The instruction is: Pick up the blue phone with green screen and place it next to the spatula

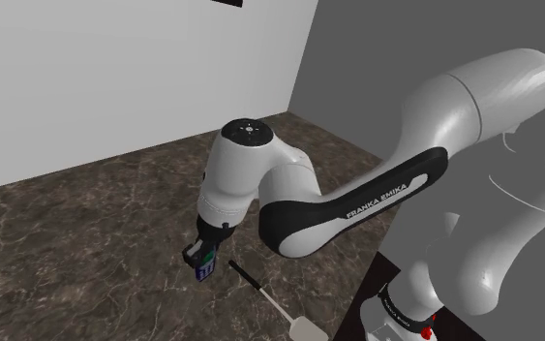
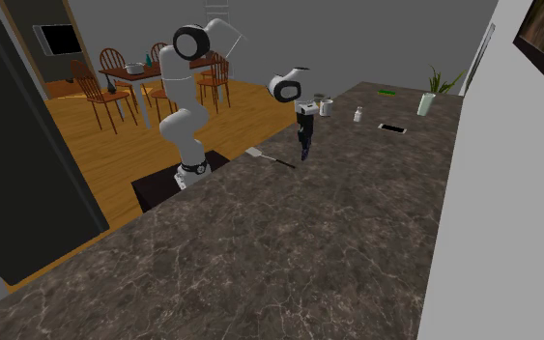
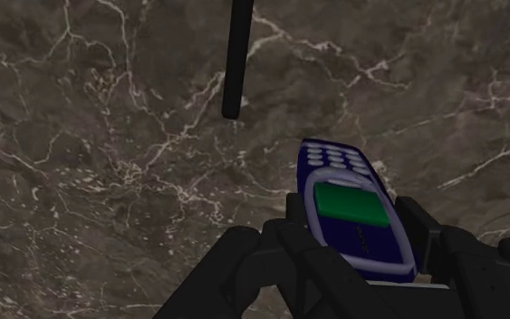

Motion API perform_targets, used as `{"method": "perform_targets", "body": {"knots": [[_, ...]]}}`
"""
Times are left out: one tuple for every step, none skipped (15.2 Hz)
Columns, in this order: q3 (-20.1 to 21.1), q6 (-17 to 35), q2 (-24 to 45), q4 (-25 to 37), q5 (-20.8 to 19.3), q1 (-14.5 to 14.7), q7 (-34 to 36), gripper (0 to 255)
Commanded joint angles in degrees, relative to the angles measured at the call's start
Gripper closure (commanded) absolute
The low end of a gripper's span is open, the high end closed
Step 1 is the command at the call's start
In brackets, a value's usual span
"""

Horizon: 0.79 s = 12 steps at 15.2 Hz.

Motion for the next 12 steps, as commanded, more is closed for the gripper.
{"method": "perform_targets", "body": {"knots": [[0.01,0.18,0.13,-0.05,-0.12,0.02,0.13,255],[0.01,0.18,0.13,-0.05,-0.12,0.02,0.13,255],[0.01,0.18,0.13,-0.05,-0.12,0.02,0.13,255],[0.01,0.18,0.13,-0.05,-0.12,0.02,0.13,255],[0.01,0.18,0.13,-0.05,-0.12,0.02,0.13,255],[0.01,0.18,0.13,-0.05,-0.12,0.02,0.13,0],[0.01,0.18,0.13,-0.05,-0.12,0.02,0.13,0],[0.01,0.18,0.13,-0.04,-0.12,0.02,0.13,0],[0.01,0.18,0.13,-0.04,-0.12,0.02,0.13,0],[0.01,0.18,0.13,-0.04,-0.12,0.02,0.13,0],[0.01,0.18,0.13,-0.04,-0.12,0.02,0.13,0],[0.1,-1.56,-1.38,0.43,1.12,0.06,-0.73,0]]}}
